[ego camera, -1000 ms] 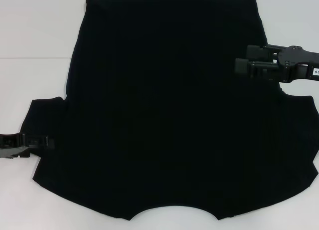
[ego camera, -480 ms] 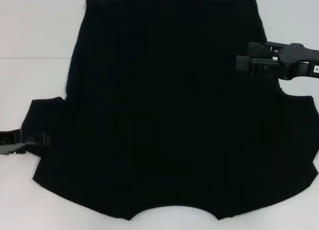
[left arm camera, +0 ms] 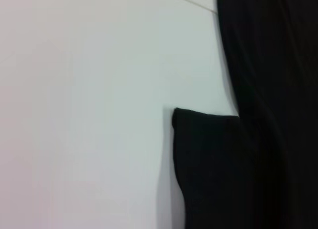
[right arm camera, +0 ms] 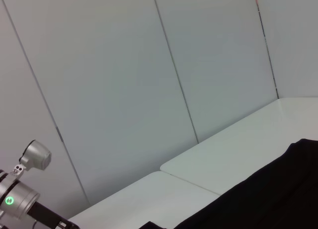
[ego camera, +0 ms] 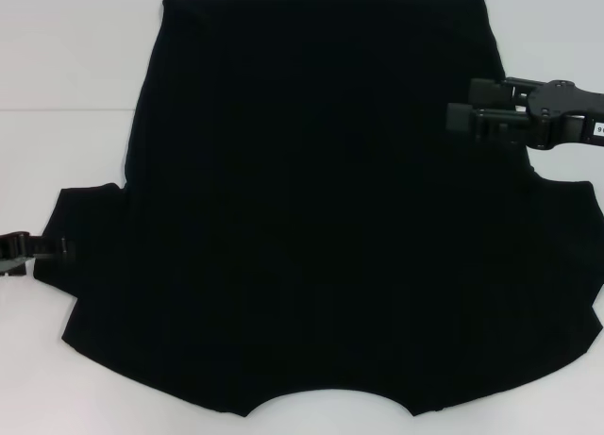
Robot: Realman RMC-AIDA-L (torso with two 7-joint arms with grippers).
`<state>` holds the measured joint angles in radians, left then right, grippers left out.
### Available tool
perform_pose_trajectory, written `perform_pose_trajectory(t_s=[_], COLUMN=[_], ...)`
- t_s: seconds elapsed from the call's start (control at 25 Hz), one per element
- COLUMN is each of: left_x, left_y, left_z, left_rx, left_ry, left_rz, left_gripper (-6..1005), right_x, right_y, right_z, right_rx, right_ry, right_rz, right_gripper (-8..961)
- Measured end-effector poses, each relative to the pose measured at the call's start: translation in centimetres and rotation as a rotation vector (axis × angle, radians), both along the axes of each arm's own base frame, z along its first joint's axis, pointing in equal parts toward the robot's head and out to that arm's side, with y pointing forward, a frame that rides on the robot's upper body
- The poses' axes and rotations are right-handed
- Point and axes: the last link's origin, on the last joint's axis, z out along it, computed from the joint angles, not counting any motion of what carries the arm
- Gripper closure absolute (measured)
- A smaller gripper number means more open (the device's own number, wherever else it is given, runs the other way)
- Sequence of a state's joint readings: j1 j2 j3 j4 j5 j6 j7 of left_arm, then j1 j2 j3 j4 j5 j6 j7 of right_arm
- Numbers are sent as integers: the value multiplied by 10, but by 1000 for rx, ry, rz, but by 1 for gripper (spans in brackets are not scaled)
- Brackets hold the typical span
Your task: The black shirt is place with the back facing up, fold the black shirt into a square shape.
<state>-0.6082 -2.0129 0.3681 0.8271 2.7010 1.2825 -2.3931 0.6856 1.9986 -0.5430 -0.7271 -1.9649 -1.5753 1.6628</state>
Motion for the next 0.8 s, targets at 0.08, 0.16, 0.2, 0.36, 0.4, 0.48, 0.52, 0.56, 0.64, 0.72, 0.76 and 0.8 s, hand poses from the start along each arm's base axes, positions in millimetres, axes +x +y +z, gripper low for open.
perform_pose_trajectory(t_s=[0.08,0.16,0.2,0.36,0.4,0.48,0.52,0.56,0.64,0.72,0.76,0.8], left_x=[-1,-1,-2,-2,-2,-2,-2,-1,-1,-1,0,0], left_y=[0,0,0,1,1,2,2,2,3,3,3,3], left_z=[0,-1,-1,-5,-6,-7,-7,-7,-7,-7,-7,-8], left_rx=[4,8,9,7,7,5,5,6,6,5,4,1], left_ry=[3,5,5,2,2,1,1,1,0,0,0,-1], left_rz=[2,4,4,7,6,4,4,2,0,-1,-2,-4], left_gripper=[118,119,119,120,120,121,121,121,122,122,122,123], right_x=[0,0,0,-1,-1,-1,-1,-1,-1,-1,-1,-1], right_y=[0,0,0,1,1,1,1,1,1,1,1,1], right_z=[0,0,0,0,0,0,0,0,0,0,0,0], right_rx=[0,1,1,1,2,2,2,3,4,5,5,6], right_ry=[0,1,1,1,1,1,2,2,2,2,2,2], right_rz=[0,0,0,1,1,0,0,0,-2,-3,-3,-4], right_gripper=[116,116,116,116,116,116,116,116,116,116,116,116])
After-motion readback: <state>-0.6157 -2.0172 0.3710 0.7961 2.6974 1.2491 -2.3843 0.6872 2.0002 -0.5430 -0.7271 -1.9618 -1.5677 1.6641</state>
